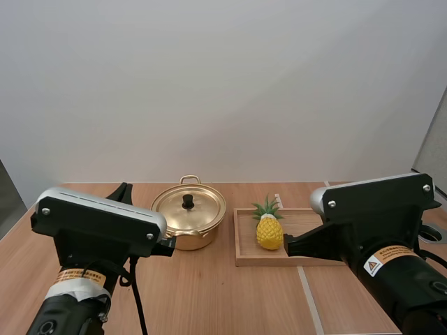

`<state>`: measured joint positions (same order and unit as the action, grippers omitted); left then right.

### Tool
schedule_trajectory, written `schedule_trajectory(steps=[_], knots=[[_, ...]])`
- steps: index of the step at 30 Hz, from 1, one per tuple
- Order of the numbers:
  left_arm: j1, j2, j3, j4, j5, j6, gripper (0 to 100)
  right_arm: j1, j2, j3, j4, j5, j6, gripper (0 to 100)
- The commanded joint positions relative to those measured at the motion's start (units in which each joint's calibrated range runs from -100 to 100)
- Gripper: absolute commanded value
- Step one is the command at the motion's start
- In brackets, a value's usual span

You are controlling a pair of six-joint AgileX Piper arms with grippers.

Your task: Open the pot, put the grape inside, and close it

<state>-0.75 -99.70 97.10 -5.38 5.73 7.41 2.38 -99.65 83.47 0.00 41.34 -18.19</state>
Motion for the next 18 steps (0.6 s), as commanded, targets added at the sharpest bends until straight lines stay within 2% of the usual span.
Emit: schedule_trajectory(steps=[1, 4, 18], knots=[[0.1, -0.3, 0.57, -0.01, 7.88, 0.16, 0, -0.2, -0.35, 0.12, 0.47, -1.76, -0.51, 0], [0.1, -0.3, 0.57, -0.01, 12.69, 0.16, 0, -0.2, -0.35, 0.12, 0.47, -1.76, -0.51, 0], [0.1, -0.3, 0.57, -0.01, 11.84, 0.16, 0, -0.2, -0.35, 0.73, 0.6, -1.76, -0.51, 0]])
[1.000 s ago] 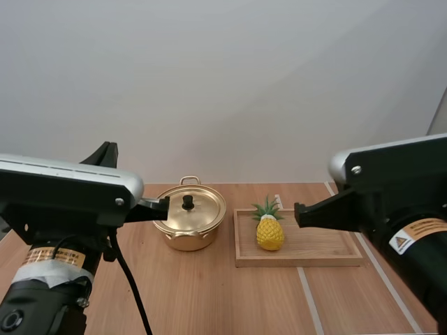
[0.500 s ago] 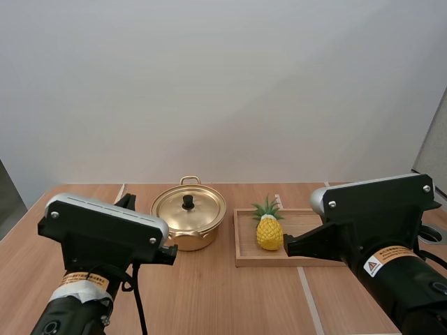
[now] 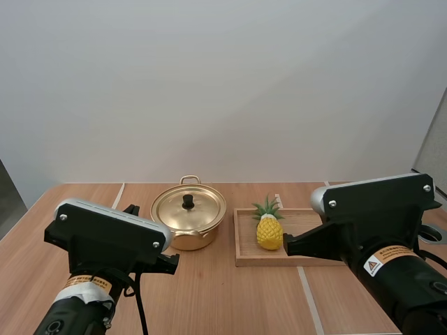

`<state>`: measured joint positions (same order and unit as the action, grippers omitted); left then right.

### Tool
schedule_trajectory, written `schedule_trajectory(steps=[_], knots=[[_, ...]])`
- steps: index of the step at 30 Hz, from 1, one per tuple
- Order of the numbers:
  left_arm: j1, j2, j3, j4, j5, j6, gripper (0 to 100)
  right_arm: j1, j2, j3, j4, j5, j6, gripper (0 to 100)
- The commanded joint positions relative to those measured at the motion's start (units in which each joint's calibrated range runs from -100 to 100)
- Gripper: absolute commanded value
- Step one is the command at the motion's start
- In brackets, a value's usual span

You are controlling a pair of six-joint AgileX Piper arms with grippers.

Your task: Open the pot, put the grape inside, and close it

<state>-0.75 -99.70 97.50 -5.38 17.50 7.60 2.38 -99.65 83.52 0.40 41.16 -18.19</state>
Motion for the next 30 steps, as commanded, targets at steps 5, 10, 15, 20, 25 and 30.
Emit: schedule_trajectory(steps=[5, 10, 15, 20, 25, 30], knots=[[0.1, -0.3, 0.16, -0.01, 0.64, -0.04, 0, -0.2, -0.35, 3.39, 4.06, -1.57, -0.51, 0], [0.1, -0.3, 2.5, -0.01, -0.47, -0.04, 0, -0.81, -0.35, 8.07, 6.53, -5.31, -0.51, 0], [0.1, -0.3, 2.5, -0.01, 4.38, -0.04, 0, -2.06, -0.35, 11.93, 6.53, -11.6, -0.51, 0], [0.1, -0.3, 2.5, -0.01, 4.38, -0.04, 0, -2.31, -0.35, 16.48, 6.53, -21.09, -0.51, 0], [0.1, -0.3, 2.5, -0.01, 4.38, -0.04, 0, -2.31, -0.35, 16.48, 4.6, -20.08, -0.51, 0], [0.1, -0.3, 2.5, -0.01, 8.67, -0.04, 0, -2.31, -0.35, 16.48, 2.76, -15.8, -0.51, 0]])
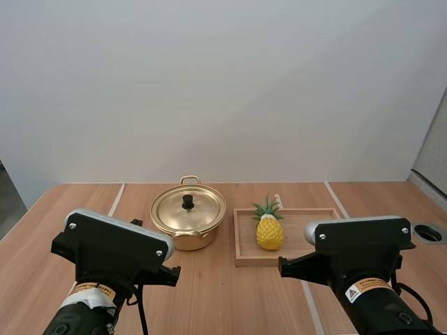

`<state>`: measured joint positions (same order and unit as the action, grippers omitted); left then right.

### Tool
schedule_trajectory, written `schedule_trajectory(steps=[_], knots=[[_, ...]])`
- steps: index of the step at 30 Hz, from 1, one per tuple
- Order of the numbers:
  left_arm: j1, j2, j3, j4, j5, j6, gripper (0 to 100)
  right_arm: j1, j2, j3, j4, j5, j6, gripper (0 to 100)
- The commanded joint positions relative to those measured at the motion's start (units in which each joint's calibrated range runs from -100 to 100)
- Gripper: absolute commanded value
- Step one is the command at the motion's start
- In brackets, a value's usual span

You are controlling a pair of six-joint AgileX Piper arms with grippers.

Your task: Open the pot, put the grape inside, and close it

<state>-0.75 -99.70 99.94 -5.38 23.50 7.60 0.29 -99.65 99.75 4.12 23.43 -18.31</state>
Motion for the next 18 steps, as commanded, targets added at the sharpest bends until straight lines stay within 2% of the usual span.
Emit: schedule_trajectory(steps=[1, 3, 18], knots=[[0.1, -0.3, 0.06, -0.01, 5.58, -0.04, 0, -0.23, -0.35, 0.25, -0.96, 4.09, -0.39, 0], [0.1, -0.3, 0.06, -0.01, 7.99, -0.04, 0, -0.23, -0.35, 0.25, -0.96, 7.96, -0.39, 0], [0.1, -0.3, 0.06, -0.12, 7.94, -0.04, 0, -0.23, -0.35, 0.25, -0.96, 7.96, -0.39, 0]])
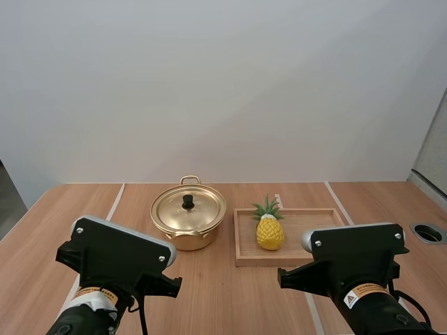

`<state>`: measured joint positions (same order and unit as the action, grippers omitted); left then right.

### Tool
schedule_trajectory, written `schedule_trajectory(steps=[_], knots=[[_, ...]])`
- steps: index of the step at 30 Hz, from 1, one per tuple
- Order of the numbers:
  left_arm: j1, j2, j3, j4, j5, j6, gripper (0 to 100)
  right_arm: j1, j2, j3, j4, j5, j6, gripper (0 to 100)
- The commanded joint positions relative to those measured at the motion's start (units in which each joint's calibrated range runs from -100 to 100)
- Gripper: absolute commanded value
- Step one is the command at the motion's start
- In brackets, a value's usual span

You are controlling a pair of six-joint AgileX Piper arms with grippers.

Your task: Open the pot, put the grape inside, and close it

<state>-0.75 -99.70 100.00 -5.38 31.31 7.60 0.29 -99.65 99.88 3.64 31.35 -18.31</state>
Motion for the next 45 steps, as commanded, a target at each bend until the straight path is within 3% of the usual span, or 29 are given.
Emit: schedule_trajectory(steps=[1, 45], knots=[[0.1, -0.3, 0.0, -0.12, 0.13, -0.04, 0, -0.23, -0.35, 0.12, -0.48, 0.04, -0.39, 0], [0.02, -0.3, 0.0, -0.12, -0.27, -0.04, 0, -0.23, -0.35, 0.12, -0.17, -0.21, -0.39, 0]])
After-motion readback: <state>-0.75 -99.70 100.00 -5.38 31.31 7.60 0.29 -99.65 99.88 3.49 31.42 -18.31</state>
